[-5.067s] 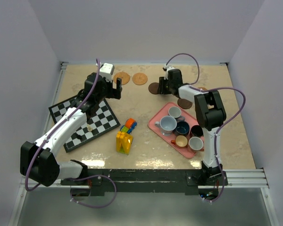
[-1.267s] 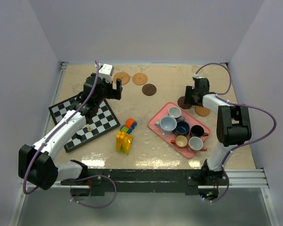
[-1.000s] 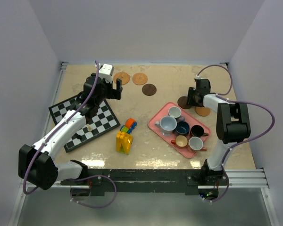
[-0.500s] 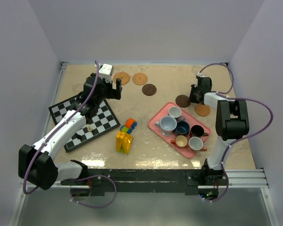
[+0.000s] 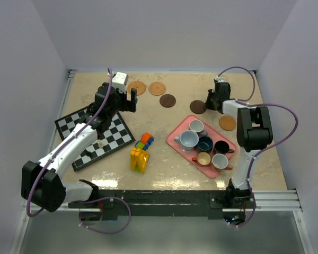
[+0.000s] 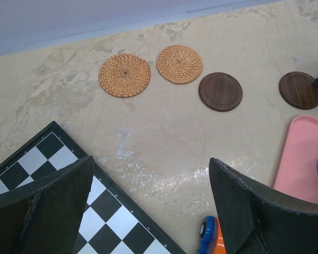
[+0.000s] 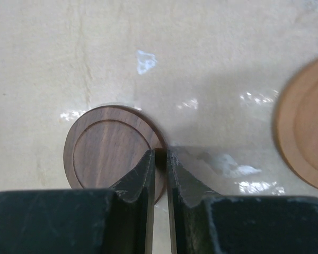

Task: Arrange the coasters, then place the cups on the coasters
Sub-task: Move the coaster to the center of the board.

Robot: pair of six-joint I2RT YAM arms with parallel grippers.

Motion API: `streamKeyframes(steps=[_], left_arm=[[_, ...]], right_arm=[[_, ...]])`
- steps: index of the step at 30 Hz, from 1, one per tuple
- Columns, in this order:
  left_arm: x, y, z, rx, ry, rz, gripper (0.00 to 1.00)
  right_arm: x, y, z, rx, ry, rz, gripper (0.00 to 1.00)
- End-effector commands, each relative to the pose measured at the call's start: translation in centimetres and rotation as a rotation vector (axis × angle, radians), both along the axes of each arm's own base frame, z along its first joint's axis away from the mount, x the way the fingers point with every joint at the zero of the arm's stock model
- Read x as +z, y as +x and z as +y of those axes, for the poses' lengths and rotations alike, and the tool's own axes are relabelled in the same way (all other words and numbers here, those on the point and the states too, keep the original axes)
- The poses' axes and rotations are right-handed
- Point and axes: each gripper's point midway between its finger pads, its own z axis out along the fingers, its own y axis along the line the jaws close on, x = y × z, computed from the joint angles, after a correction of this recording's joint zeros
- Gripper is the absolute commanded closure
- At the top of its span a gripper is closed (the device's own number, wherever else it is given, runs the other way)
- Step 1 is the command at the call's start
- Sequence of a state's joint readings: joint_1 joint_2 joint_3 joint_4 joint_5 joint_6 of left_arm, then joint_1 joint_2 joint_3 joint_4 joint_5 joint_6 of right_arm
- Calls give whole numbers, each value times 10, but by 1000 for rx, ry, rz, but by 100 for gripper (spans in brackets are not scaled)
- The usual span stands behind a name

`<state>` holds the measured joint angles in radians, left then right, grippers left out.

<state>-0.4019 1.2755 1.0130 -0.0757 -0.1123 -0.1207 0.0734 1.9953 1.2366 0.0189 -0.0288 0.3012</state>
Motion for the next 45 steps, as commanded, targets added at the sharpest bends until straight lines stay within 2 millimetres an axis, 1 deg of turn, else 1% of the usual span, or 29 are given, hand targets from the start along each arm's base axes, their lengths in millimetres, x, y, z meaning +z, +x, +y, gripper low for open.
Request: streamKeyframes(steps=[1,9,11,21,26,28,30,32,38,42,45], left_arm=[[8,3,-1,11,-18,-33,6],[8,4,-1,12,-18,-34,6],[7,4,-1,12,-17,-31,6],[7,4,0,17,-11,-32,6],[6,5,2,25,-5,-32,5],[7,5,3,31,0,-34,5],[6,5,4,36,5,-34,5],[7,6,6,42,9,-37,5],[10,4,6,42,6,-45,5],[11,4,7,45,7,-48,5],[12,4,6,41,2,-48,6]], right_arm=[[-19,1,26,20,30,56,94],[-15,21,49,24,28,43,96],[-16,25,51,23,31,46,96],[-18,41,45,-17,-2,40,98],[-18,49,45,-23,-10,40,99],[-16,50,46,-12,-8,30,99],[-5,50,49,13,-12,6,98],[2,50,48,28,-30,-7,96],[12,44,47,77,-58,-2,85],[23,39,50,103,-47,-27,75],[25,38,50,113,-58,-24,72]])
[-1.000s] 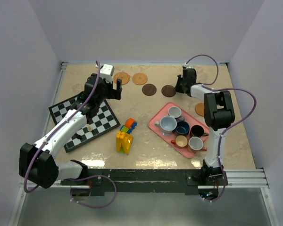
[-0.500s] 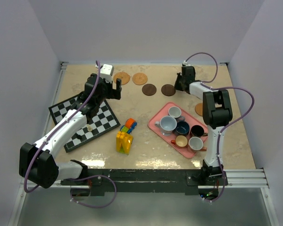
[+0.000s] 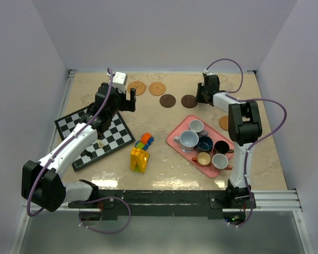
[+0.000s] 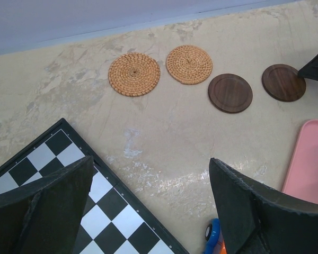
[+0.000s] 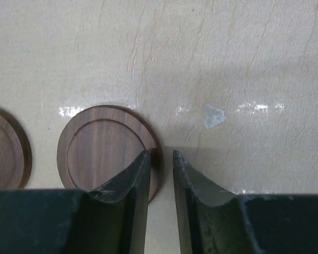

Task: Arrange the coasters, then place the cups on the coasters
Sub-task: Move the coaster to the center of the board.

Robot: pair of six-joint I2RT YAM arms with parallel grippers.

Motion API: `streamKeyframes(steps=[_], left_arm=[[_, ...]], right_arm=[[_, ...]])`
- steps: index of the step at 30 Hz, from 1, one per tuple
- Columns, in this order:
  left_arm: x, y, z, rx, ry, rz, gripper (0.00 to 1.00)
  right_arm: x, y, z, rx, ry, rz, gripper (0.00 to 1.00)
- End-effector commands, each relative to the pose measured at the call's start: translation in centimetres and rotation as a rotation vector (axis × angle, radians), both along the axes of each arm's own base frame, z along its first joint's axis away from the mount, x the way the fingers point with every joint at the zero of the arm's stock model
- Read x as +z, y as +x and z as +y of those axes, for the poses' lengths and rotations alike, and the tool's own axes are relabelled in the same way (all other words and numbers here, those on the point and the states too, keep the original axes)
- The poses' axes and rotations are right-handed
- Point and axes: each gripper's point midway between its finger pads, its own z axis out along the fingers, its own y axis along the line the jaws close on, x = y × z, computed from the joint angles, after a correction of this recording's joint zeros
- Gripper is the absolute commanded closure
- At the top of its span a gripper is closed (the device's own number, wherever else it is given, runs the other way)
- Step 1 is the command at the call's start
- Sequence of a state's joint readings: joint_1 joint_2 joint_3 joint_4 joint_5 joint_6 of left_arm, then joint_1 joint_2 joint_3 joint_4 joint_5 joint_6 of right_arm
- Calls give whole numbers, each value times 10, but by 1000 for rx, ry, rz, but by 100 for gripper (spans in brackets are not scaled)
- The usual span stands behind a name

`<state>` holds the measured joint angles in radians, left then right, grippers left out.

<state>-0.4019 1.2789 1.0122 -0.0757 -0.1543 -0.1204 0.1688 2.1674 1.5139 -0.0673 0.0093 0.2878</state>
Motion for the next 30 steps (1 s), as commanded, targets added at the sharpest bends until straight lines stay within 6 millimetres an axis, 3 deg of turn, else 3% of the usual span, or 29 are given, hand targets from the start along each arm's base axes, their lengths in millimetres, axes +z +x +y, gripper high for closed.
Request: streamKeyframes(steps=[1,6,10,24,30], left_arm=[[14,1,-1,-1,-13,-47,5],[17,0,-1,0,-16,-54,5],[17,0,-2,-4,-18,-54,5],[19,0,1,9,-14,-62,5],[18,0,3,16,-6,-61,5]], right_arm=[[21,-11,0,38,-27,0,71],[18,-13,4,73,-21,7,60],[9,-13,8,90,-16,29,59],[-12,-2,8,55,-10,79,86],[-18,5,6,25,-11,84,89]])
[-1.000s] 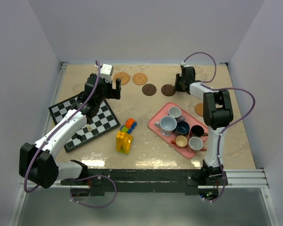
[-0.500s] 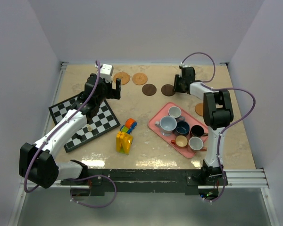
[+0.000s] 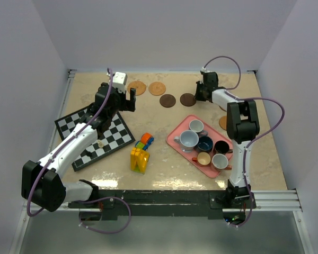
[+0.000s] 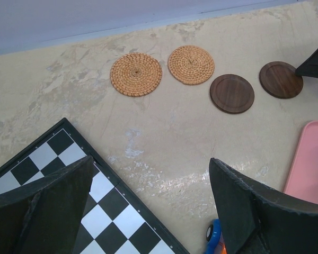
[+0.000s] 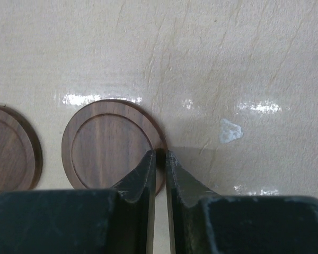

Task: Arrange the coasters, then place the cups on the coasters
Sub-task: Move the coaster to the center of the board.

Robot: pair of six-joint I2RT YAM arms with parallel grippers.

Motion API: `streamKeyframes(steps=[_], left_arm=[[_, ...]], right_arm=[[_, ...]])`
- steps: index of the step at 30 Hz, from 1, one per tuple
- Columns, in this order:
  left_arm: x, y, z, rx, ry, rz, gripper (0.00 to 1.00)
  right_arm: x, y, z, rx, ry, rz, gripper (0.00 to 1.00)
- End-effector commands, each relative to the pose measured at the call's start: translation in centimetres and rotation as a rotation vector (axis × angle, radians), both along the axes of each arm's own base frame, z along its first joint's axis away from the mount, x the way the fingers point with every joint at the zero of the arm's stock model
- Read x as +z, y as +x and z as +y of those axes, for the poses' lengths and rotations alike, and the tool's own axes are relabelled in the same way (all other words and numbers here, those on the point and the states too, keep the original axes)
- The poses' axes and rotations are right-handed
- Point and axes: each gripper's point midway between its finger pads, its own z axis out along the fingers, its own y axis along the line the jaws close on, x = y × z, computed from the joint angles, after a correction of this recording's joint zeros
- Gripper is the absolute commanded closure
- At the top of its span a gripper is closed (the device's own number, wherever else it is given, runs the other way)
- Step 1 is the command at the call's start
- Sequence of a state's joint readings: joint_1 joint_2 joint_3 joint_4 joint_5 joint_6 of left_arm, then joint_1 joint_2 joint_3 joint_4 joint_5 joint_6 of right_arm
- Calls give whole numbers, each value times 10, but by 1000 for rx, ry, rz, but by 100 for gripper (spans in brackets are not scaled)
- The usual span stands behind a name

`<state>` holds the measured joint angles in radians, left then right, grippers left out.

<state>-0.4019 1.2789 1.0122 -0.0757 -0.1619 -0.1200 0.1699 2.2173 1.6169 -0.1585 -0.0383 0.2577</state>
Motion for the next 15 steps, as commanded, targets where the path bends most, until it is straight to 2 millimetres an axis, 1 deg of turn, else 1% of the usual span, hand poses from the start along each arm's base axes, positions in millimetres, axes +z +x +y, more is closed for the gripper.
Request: streamKeyframes(steps=[1,3,7,10,15], left_arm=[[18,0,2,9,-8,-60,5],[18,0,2,10,-9,-61,6],[18,0,2,10,-9,-61,5],[18,0,2,12,-8,-60,5],[18,0,2,12,-10,-61,5]], right_arm=[[-17,0,-2,-33,-18,44,89],[-20,1,-3,-38,-18,49,89],[-19,4,-2,-41,-13,42,90],[-20,6,-6,-61,-28,39,90],[-22,8,-7,-71,-31,39,91]])
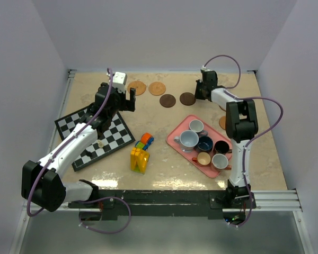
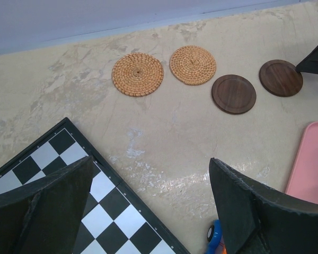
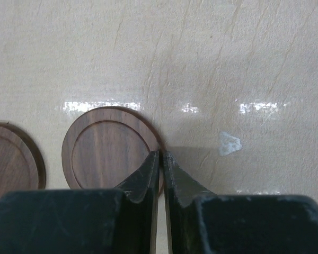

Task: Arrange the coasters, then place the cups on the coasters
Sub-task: Move the coaster to the center of the board.

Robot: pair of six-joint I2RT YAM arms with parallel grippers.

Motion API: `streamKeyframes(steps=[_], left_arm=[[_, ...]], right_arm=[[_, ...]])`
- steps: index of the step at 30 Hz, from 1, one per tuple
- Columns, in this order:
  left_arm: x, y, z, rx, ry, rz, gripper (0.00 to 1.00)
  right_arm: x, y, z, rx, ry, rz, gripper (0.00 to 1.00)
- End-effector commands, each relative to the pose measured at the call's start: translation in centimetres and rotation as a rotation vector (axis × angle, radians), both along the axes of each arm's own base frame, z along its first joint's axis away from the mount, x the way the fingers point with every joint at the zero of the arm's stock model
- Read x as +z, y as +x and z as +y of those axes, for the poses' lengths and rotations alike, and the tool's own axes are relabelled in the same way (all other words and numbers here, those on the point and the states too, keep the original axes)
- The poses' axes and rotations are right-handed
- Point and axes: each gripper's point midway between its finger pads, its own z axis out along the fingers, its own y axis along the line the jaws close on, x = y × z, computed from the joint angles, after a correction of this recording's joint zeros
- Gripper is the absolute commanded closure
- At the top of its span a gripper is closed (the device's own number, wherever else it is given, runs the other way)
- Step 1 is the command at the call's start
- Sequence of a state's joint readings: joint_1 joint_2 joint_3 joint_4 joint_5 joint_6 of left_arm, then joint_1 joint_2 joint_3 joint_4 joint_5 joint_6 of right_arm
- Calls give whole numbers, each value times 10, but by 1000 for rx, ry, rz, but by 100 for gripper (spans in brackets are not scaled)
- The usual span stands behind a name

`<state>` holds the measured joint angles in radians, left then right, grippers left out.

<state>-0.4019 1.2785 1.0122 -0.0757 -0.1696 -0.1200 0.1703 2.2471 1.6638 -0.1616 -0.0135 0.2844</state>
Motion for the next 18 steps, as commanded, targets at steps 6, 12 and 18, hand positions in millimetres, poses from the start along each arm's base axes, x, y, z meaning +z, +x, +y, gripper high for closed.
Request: streamKeyframes(steps=[6,12,18], left_arm=[[18,0,1,4,-9,-61,5],[19,0,1,3,-11,-61,6],[18,0,0,0,-11,-60,5]], right_arm=[[-24,-2,-7,-41,-38,55,91],[-22,-1,-6,-34,-32,50,91],[-14,1,-3,-19,-25,32,88]])
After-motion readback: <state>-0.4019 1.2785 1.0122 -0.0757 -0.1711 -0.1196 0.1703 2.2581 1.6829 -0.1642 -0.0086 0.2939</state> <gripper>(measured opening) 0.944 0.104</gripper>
